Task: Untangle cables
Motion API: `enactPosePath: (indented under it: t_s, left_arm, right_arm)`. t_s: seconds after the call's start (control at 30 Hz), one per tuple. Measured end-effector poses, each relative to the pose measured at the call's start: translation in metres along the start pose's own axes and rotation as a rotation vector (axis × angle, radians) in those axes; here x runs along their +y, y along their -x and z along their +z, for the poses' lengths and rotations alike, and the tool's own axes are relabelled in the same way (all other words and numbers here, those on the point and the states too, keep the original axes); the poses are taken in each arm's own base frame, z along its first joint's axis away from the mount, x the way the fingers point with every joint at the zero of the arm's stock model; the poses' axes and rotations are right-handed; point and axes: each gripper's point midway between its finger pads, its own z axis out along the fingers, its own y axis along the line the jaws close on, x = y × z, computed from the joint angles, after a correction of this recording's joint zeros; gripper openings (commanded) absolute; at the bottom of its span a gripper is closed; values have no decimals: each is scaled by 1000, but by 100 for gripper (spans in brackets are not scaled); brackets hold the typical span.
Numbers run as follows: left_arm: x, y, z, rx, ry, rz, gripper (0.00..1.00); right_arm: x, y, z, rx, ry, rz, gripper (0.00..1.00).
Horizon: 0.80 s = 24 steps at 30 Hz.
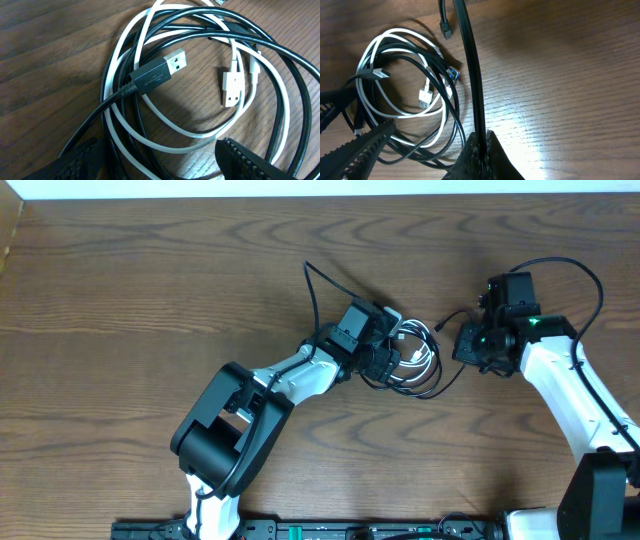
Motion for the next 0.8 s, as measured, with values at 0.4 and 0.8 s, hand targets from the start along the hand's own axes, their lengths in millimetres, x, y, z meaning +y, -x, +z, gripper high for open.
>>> enactPosePath:
  t_s: [0.4, 0.8]
  left_arm:
    - [-2, -3, 5, -6, 151, 8, 71]
    - [9, -6, 3, -4, 238, -35, 55]
  right_arm:
    - [0, 0, 0, 0, 2, -12, 1]
    - [1, 0, 0, 0, 6, -18, 1]
